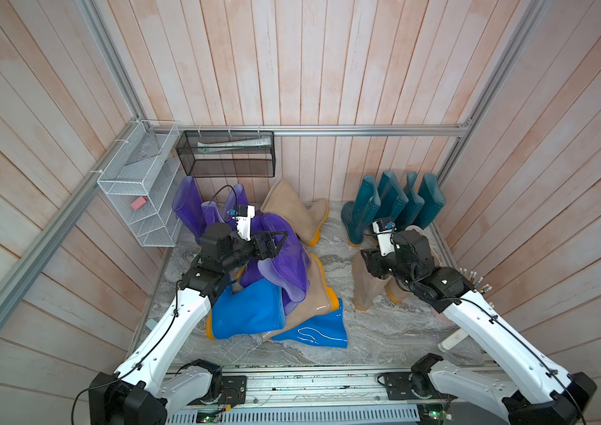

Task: Match and arrange rain boots in pairs
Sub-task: Pair a pair of rain boots at the center of the board.

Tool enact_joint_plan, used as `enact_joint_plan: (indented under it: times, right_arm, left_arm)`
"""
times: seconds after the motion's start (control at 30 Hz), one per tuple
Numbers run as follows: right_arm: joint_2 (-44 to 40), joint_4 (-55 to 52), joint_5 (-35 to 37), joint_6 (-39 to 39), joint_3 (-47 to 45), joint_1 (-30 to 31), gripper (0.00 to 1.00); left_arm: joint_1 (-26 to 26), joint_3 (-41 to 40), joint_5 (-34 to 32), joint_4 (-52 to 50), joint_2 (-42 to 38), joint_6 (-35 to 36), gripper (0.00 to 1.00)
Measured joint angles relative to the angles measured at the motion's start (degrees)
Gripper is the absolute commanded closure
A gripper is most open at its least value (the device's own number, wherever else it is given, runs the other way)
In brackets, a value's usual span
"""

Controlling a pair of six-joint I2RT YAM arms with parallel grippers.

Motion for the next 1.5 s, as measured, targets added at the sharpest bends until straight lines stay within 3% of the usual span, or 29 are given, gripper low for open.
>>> enact_joint_plan:
  times: [0.33, 0.57, 0.9, 0.97, 1.1, 1.13, 1.5]
  right_arm:
    - [-2.45, 2.29, -0.61, 1.77, 5.27, 0.00, 0.28]
    - [-1.92, -3.76, 8.04, 5.09, 7.93, -0.85, 0.27]
    - [-4.48, -8.00, 3.08, 14.60, -0.57, -1.05, 0.19]
    - [-3.58, -8.17, 2.21, 15.58, -0.96, -1.07, 0.34]
    - [-1.62, -8.07, 1.60, 16.55, -0.70, -1.25, 0.94]
    - [-1.03, -8.24, 1.68, 16.46, -0.33, -1.44, 1.00]
    - [0.46, -12.50, 2.56, 7.45, 2.56, -11.04, 1.00]
  left_arm:
    - [-1.88, 0.09, 0.94, 0.09, 0.31, -0.17, 0.00]
    - [-4.94, 1.62, 0.92, -0.57, 1.25, 0.96, 0.00]
    - [-5.44, 1.66, 0.92, -0.57, 1.46, 1.57, 0.00]
    - [-5.44, 1.66, 0.92, -0.57, 1.46, 1.77, 0.00]
    - [-5.44, 1.66, 0.90, -0.68, 1.46, 2.49, 0.00]
    - [-5.44, 1.66, 0.90, -0.79, 1.46, 2.71, 0.00]
    - [-5.44, 1.66, 0.50, -1.62, 1.40, 3.98, 0.00]
